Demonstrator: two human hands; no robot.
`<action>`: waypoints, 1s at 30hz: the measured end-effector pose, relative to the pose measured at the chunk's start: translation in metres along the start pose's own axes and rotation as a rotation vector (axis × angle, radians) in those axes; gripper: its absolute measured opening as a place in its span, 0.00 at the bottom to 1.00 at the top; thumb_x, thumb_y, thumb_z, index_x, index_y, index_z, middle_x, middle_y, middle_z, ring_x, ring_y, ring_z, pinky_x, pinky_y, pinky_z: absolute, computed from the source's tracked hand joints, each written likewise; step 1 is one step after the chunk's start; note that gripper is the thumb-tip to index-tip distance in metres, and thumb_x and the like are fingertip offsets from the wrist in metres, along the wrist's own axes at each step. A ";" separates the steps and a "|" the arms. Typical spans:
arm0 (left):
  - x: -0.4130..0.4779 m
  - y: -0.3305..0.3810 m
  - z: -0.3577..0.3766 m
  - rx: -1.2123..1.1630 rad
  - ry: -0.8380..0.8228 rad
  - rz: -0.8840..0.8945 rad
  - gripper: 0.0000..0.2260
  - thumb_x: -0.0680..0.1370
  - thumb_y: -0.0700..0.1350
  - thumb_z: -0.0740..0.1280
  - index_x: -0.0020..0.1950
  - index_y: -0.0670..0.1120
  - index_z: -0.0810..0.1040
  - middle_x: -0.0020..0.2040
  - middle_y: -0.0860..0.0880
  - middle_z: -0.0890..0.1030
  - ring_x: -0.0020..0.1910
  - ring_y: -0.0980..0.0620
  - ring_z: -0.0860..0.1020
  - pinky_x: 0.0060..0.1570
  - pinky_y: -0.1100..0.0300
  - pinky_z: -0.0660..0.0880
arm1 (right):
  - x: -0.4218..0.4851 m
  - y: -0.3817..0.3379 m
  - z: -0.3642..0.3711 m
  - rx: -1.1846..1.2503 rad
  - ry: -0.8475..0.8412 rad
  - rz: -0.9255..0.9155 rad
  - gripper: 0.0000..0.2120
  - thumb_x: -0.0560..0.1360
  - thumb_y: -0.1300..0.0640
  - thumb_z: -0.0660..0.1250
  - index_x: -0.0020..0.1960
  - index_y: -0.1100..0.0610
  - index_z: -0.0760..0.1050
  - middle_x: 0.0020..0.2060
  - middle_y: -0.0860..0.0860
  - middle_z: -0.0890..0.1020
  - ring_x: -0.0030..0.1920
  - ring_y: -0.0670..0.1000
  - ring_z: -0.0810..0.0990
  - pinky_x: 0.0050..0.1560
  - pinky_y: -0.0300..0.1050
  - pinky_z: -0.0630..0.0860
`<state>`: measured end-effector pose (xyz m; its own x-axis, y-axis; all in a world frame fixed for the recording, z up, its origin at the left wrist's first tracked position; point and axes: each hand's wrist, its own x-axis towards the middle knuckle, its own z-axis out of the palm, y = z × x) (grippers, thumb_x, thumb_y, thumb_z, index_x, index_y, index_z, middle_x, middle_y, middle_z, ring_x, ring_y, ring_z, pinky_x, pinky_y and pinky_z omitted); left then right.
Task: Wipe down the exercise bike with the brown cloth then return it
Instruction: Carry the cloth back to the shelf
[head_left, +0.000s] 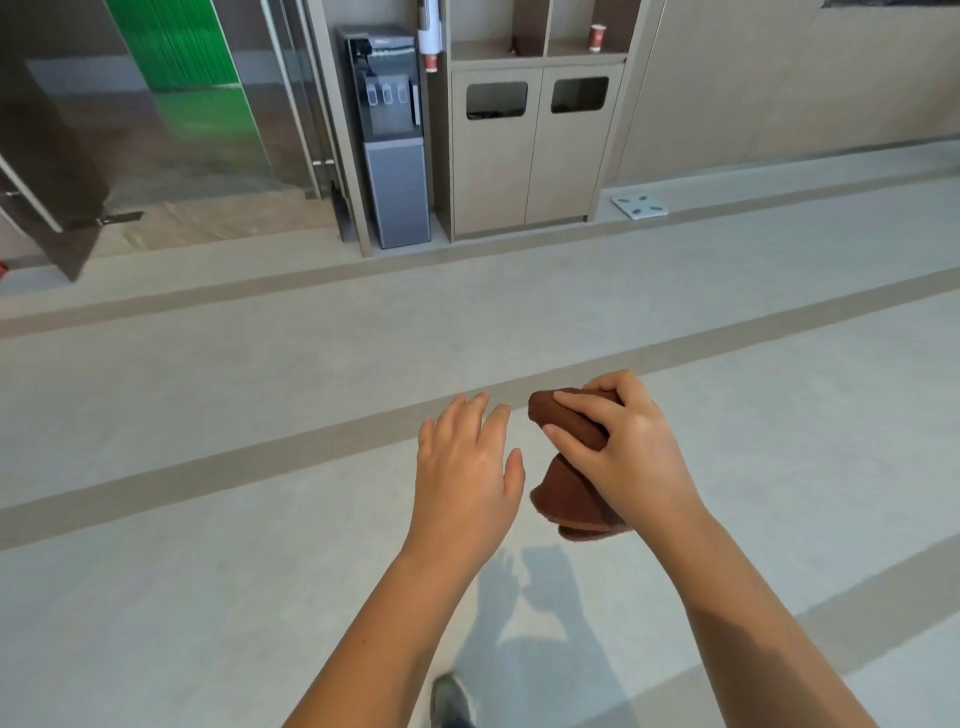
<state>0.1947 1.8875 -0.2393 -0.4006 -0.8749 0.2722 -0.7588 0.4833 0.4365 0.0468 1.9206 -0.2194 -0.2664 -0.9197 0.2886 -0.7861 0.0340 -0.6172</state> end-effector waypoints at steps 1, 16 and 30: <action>0.026 -0.006 0.002 -0.004 0.009 -0.004 0.18 0.77 0.45 0.62 0.66 0.42 0.69 0.69 0.43 0.68 0.70 0.44 0.61 0.67 0.46 0.55 | 0.026 0.002 0.005 0.003 0.003 -0.001 0.15 0.69 0.54 0.72 0.56 0.53 0.80 0.52 0.53 0.74 0.53 0.55 0.75 0.56 0.45 0.72; 0.397 -0.034 0.094 0.113 0.000 -0.002 0.20 0.79 0.49 0.57 0.70 0.47 0.63 0.73 0.47 0.62 0.72 0.47 0.55 0.69 0.48 0.50 | 0.387 0.134 0.046 0.072 0.093 0.027 0.15 0.69 0.54 0.72 0.56 0.53 0.80 0.53 0.51 0.73 0.52 0.57 0.75 0.56 0.49 0.73; 0.705 -0.076 0.138 0.132 0.018 -0.115 0.21 0.79 0.51 0.55 0.71 0.49 0.61 0.73 0.49 0.60 0.72 0.49 0.54 0.71 0.49 0.49 | 0.699 0.197 0.077 0.105 0.087 -0.124 0.15 0.68 0.56 0.73 0.55 0.55 0.80 0.51 0.53 0.75 0.49 0.57 0.77 0.52 0.48 0.75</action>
<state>-0.1006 1.2292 -0.1987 -0.2986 -0.9230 0.2429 -0.8604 0.3704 0.3500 -0.2510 1.2542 -0.1958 -0.2224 -0.8767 0.4266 -0.7546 -0.1222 -0.6447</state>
